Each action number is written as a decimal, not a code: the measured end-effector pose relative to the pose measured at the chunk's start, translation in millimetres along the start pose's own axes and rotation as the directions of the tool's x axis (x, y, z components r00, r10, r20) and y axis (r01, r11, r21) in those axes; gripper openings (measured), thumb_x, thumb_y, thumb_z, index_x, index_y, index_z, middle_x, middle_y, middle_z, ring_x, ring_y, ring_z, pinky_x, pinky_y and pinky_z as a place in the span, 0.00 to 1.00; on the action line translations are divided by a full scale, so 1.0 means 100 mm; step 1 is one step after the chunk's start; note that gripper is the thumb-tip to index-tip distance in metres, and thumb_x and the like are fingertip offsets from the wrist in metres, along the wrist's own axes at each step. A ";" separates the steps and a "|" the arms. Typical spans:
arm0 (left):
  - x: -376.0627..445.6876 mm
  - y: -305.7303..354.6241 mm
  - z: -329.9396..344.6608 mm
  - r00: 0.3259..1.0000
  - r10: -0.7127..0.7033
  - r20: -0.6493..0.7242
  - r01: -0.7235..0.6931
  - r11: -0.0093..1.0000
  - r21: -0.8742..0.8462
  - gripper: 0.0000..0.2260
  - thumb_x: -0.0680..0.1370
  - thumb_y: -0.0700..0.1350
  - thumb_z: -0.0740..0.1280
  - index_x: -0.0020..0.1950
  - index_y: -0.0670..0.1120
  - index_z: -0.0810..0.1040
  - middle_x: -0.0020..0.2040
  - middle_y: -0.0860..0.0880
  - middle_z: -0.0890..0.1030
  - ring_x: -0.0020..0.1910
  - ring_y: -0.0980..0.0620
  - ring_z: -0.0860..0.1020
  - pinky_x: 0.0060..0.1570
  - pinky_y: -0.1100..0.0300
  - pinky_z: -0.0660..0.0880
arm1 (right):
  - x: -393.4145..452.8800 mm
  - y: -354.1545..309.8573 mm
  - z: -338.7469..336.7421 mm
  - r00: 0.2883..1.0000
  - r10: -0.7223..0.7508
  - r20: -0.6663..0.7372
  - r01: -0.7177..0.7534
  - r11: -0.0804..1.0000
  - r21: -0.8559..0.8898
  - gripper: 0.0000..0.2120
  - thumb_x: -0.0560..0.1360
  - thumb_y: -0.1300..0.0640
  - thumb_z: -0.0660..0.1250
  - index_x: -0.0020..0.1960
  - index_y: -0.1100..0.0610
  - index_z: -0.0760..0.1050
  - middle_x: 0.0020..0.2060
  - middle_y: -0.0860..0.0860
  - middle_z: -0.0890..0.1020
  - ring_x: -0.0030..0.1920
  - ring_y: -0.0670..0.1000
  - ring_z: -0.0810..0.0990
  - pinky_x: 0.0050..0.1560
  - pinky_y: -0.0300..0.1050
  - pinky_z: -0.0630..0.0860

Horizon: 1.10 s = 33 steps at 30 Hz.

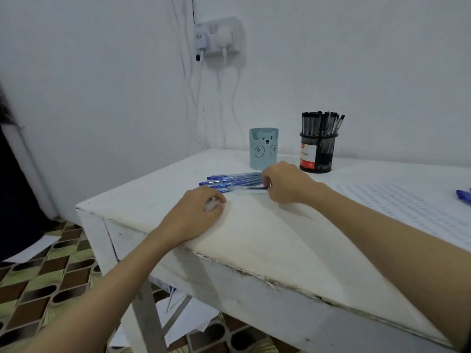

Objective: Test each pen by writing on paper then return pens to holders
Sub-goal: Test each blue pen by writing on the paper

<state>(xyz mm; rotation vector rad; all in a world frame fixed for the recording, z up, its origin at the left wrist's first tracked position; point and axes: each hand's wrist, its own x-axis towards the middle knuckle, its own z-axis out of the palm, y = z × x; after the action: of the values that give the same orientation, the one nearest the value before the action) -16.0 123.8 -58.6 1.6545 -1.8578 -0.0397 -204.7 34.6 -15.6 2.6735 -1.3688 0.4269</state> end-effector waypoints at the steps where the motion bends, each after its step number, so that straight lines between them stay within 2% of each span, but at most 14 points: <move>1: 0.01 0.01 0.00 1.000 0.007 0.000 -0.007 1.000 -0.005 0.07 0.77 0.43 0.64 0.53 0.48 0.80 0.56 0.52 0.79 0.56 0.54 0.75 0.53 0.66 0.66 | 0.00 0.05 -0.05 0.999 0.038 -0.001 -0.038 0.994 0.101 0.08 0.73 0.65 0.62 0.51 0.61 0.76 0.50 0.56 0.78 0.45 0.54 0.74 0.44 0.44 0.72; 3: 0.04 0.07 0.04 1.000 0.028 -0.007 -0.028 0.999 -0.037 0.08 0.77 0.44 0.64 0.54 0.49 0.79 0.56 0.53 0.79 0.55 0.57 0.74 0.50 0.70 0.64 | -0.04 0.21 -0.19 0.991 0.136 0.007 -0.130 0.930 0.344 0.03 0.73 0.66 0.64 0.45 0.60 0.74 0.44 0.55 0.77 0.41 0.52 0.75 0.39 0.40 0.71; 4: 0.05 0.13 0.06 0.999 0.036 -0.010 -0.037 0.997 -0.070 0.08 0.77 0.45 0.64 0.55 0.49 0.79 0.56 0.55 0.79 0.55 0.58 0.74 0.48 0.73 0.64 | -0.08 0.29 -0.26 0.982 0.186 0.028 -0.176 0.853 0.492 0.05 0.73 0.67 0.65 0.43 0.59 0.72 0.41 0.55 0.77 0.37 0.50 0.76 0.36 0.39 0.72; 7: 0.13 0.44 0.17 0.998 0.067 0.004 -0.064 0.974 -0.215 0.09 0.78 0.50 0.64 0.58 0.52 0.77 0.57 0.59 0.77 0.57 0.61 0.73 0.48 0.77 0.64 | -0.28 0.50 -0.50 0.952 0.296 0.071 -0.222 0.513 0.829 0.10 0.73 0.68 0.67 0.39 0.59 0.69 0.34 0.56 0.79 0.26 0.47 0.78 0.33 0.38 0.75; 10: 0.24 0.84 0.33 0.991 0.133 0.020 -0.120 0.942 -0.314 0.15 0.77 0.53 0.63 0.63 0.52 0.73 0.60 0.57 0.75 0.59 0.60 0.73 0.51 0.68 0.66 | -0.53 0.65 -0.68 0.933 0.343 0.111 -0.202 0.243 0.949 0.07 0.73 0.70 0.64 0.38 0.61 0.70 0.32 0.57 0.78 0.27 0.51 0.77 0.31 0.39 0.75; 13: 0.33 1.25 0.52 0.975 0.214 0.054 -0.178 0.907 -0.382 0.19 0.77 0.55 0.62 0.67 0.53 0.69 0.60 0.56 0.74 0.58 0.58 0.72 0.53 0.64 0.66 | -0.80 0.78 -0.77 0.919 0.357 0.165 -0.210 0.092 0.973 0.09 0.72 0.70 0.60 0.34 0.62 0.70 0.29 0.57 0.77 0.26 0.51 0.77 0.32 0.39 0.74; 15: 0.38 1.53 0.67 0.952 0.293 0.084 -0.243 0.897 -0.370 0.17 0.79 0.54 0.61 0.67 0.52 0.69 0.59 0.55 0.75 0.57 0.57 0.73 0.51 0.62 0.67 | -0.98 0.90 -0.80 0.911 0.370 0.182 -0.214 0.046 0.976 0.11 0.73 0.69 0.59 0.33 0.61 0.69 0.27 0.57 0.77 0.26 0.51 0.77 0.32 0.40 0.74; 17: 0.41 1.79 0.80 0.933 0.342 0.115 -0.279 0.886 -0.370 0.11 0.80 0.52 0.59 0.59 0.50 0.73 0.51 0.53 0.78 0.51 0.55 0.76 0.47 0.60 0.72 | -1.15 1.04 -0.82 0.895 0.401 0.195 -0.226 0.032 0.974 0.09 0.74 0.67 0.60 0.35 0.60 0.69 0.29 0.56 0.74 0.24 0.51 0.76 0.31 0.40 0.73; 20: 0.45 2.05 0.95 0.911 0.370 0.184 -0.268 0.868 -0.418 0.10 0.82 0.49 0.56 0.47 0.48 0.74 0.38 0.52 0.77 0.40 0.48 0.77 0.44 0.52 0.75 | -1.36 1.31 -0.85 0.871 0.439 0.221 -0.307 0.135 0.942 0.10 0.76 0.60 0.63 0.37 0.57 0.66 0.27 0.52 0.70 0.22 0.51 0.70 0.28 0.40 0.70; 23: 0.49 2.27 1.05 0.865 0.426 0.266 -0.271 0.841 -0.468 0.12 0.82 0.48 0.56 0.41 0.49 0.73 0.32 0.52 0.72 0.33 0.50 0.73 0.38 0.57 0.71 | -1.61 1.64 -0.89 0.863 0.396 0.313 -0.389 0.127 0.912 0.12 0.78 0.56 0.62 0.36 0.57 0.69 0.25 0.53 0.73 0.28 0.52 0.70 0.27 0.38 0.71; 26: 0.56 2.38 1.09 0.768 0.474 0.430 -0.128 0.773 -0.622 0.13 0.82 0.48 0.55 0.41 0.46 0.73 0.28 0.55 0.66 0.29 0.56 0.68 0.35 0.64 0.66 | -1.79 1.83 -0.96 0.882 0.289 0.373 -0.410 0.079 0.908 0.12 0.79 0.57 0.60 0.38 0.60 0.75 0.29 0.56 0.77 0.30 0.51 0.73 0.31 0.38 0.74; 29: 0.66 2.28 1.03 0.678 0.459 0.574 0.139 0.687 -0.713 0.13 0.83 0.47 0.54 0.42 0.45 0.71 0.30 0.53 0.61 0.28 0.56 0.62 0.32 0.67 0.63 | -1.96 2.08 -1.09 0.896 0.355 0.267 -0.261 -0.065 0.963 0.12 0.72 0.57 0.63 0.35 0.61 0.80 0.29 0.55 0.77 0.28 0.49 0.75 0.30 0.38 0.75; 31: 0.77 2.17 1.01 0.734 0.334 0.592 0.216 0.711 -0.669 0.13 0.82 0.46 0.53 0.40 0.44 0.70 0.28 0.53 0.61 0.27 0.56 0.62 0.30 0.66 0.63 | -2.09 2.29 -1.18 0.882 0.433 0.188 -0.141 -0.138 0.980 0.13 0.70 0.55 0.64 0.37 0.62 0.83 0.32 0.56 0.80 0.30 0.50 0.78 0.31 0.38 0.76; 33: 0.90 2.11 1.06 0.810 0.172 0.561 0.239 0.777 -0.582 0.15 0.82 0.48 0.56 0.37 0.45 0.70 0.26 0.52 0.63 0.24 0.55 0.63 0.29 0.64 0.62 | -2.17 2.40 -1.17 0.872 0.447 0.199 -0.172 -0.102 0.980 0.15 0.71 0.54 0.64 0.46 0.65 0.81 0.40 0.59 0.84 0.35 0.53 0.82 0.35 0.39 0.79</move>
<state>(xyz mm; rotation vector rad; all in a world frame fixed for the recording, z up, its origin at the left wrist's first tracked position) -252.1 45.5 -14.0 1.2426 -1.9112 -1.2052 -542.2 87.8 24.3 2.6740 -2.1285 2.7107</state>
